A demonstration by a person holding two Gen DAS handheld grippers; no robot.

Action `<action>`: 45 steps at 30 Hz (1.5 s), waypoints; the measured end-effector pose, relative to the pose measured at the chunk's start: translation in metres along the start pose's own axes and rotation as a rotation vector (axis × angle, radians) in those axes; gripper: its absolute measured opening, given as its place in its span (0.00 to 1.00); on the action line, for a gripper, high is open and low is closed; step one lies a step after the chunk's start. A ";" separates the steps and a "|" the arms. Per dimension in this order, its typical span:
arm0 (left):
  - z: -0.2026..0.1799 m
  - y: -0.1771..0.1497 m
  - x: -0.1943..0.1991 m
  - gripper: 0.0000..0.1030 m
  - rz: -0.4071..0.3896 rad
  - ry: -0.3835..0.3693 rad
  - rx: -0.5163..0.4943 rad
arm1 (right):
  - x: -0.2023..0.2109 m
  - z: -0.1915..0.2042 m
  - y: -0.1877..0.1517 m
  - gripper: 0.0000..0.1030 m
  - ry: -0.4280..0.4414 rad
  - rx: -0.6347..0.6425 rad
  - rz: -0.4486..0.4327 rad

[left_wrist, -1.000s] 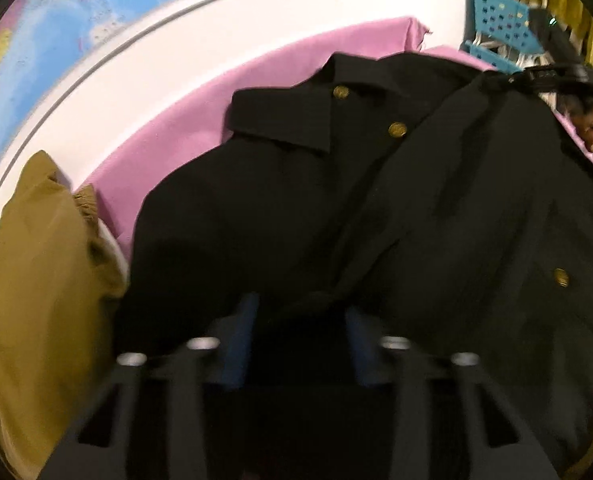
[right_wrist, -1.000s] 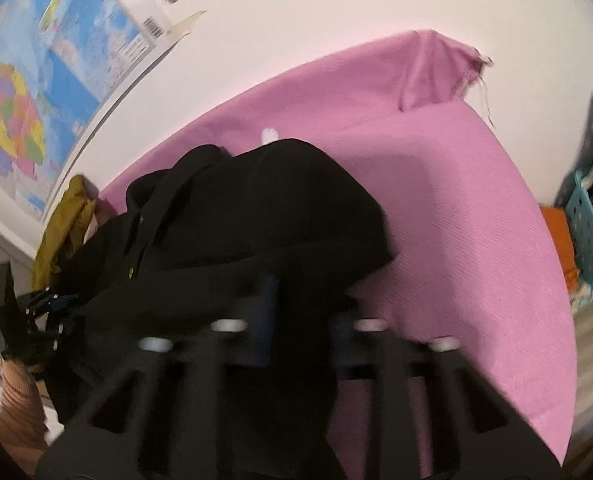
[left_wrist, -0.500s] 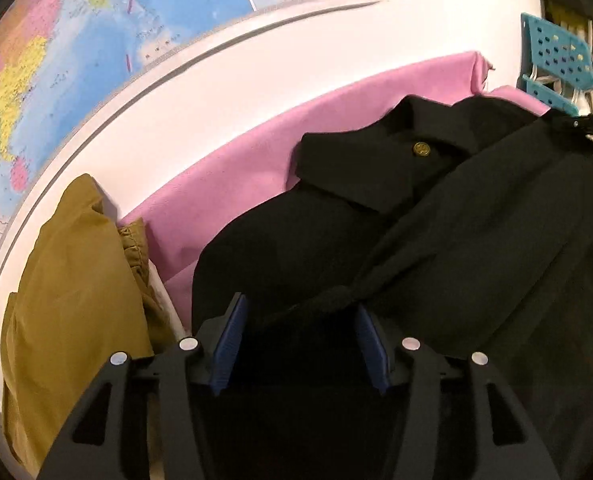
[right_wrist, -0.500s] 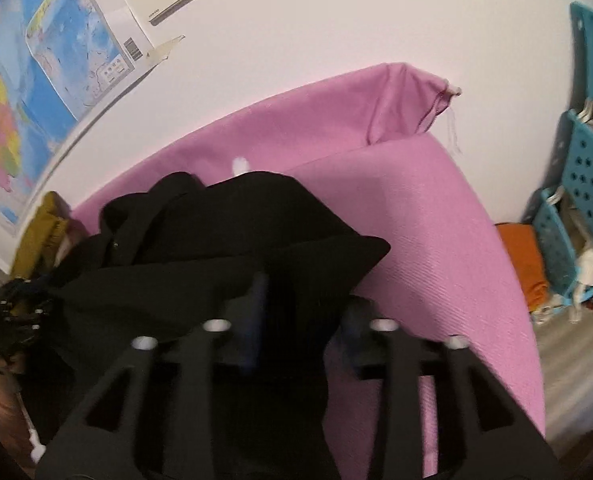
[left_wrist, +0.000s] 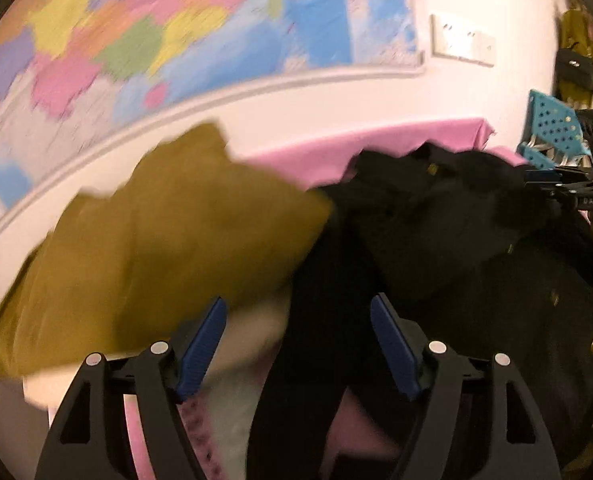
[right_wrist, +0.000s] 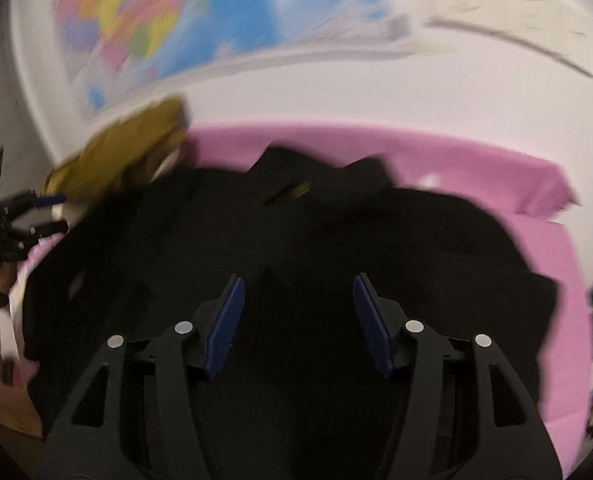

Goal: Fold large clothes

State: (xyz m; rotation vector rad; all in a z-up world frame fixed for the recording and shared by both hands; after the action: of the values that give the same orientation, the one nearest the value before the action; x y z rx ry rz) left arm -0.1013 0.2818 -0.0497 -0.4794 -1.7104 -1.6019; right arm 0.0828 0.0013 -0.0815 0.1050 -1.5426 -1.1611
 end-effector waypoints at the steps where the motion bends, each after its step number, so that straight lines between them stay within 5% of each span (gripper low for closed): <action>1: 0.005 -0.011 0.001 0.70 0.018 -0.003 0.011 | -0.011 0.005 -0.001 0.54 0.010 0.001 0.021; 4: 0.014 -0.034 -0.001 0.70 0.067 -0.001 0.016 | -0.045 0.012 -0.006 0.54 0.030 -0.020 0.103; 7: 0.022 -0.057 -0.001 0.69 0.115 -0.001 0.027 | -0.043 0.018 0.001 0.56 0.010 -0.032 0.087; 9: 0.023 -0.062 -0.003 0.56 0.133 -0.008 0.026 | -0.028 0.035 0.009 0.56 0.028 -0.007 0.038; 13: 0.026 -0.065 0.001 0.14 0.143 -0.080 0.060 | -0.005 0.096 0.015 0.59 0.199 0.096 -0.022; 16: 0.031 -0.053 0.010 0.09 0.112 -0.117 0.087 | 0.000 0.173 0.009 0.61 0.406 0.248 -0.016; 20: 0.027 -0.039 0.022 0.08 0.092 -0.178 0.086 | -0.005 0.261 -0.011 0.78 0.588 0.411 0.018; 24: 0.022 -0.031 0.025 0.08 0.101 -0.203 0.088 | -0.032 0.312 -0.031 0.82 0.561 0.543 0.089; 25: 0.024 -0.031 0.024 0.08 0.103 -0.203 0.091 | -0.039 0.320 -0.036 0.81 0.549 0.560 0.114; 27: 0.026 -0.028 0.020 0.08 0.114 -0.209 0.104 | -0.043 0.326 -0.041 0.55 0.555 0.580 0.128; 28: 0.026 -0.025 0.017 0.08 0.121 -0.209 0.113 | -0.042 0.327 -0.040 0.27 0.555 0.587 0.137; 30: 0.028 -0.022 0.015 0.08 0.124 -0.210 0.118 | -0.034 0.322 -0.032 0.17 0.593 0.553 0.127; 33: 0.030 -0.012 0.022 0.09 0.105 -0.239 0.141 | -0.002 0.293 -0.010 0.15 0.670 0.451 0.065; 36: 0.034 0.012 0.036 0.30 0.063 -0.317 0.190 | 0.042 0.243 0.025 0.15 0.694 0.328 -0.042; 41: 0.014 0.048 0.060 0.53 -0.060 -0.402 0.166 | 0.110 0.123 0.070 0.15 0.573 0.087 -0.207; 42: 0.008 0.052 0.060 0.54 -0.078 -0.412 0.151 | 0.114 0.102 0.070 0.14 0.541 0.042 -0.214; 43: 0.002 0.054 0.056 0.56 -0.083 -0.396 0.137 | 0.116 0.075 0.071 0.01 0.476 -0.002 -0.211; 45: -0.008 0.051 0.040 0.56 -0.063 -0.369 0.119 | 0.111 0.035 0.063 0.01 0.386 -0.089 -0.186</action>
State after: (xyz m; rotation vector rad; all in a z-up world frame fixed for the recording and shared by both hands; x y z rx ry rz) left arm -0.0902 0.2735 0.0144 -0.7015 -2.0997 -1.5114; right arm 0.0484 -0.0147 0.0453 0.3965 -1.1568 -1.2684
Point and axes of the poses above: each gripper's, at about its wrist camera, not at the fingertips, and x roughly against the way its jaws point, z to its left, y to its top, the point moved 4 cm from there along -x, roughly the way its jaws point, and after that the axes turned 6 degrees about x, right-handed, at the moved point
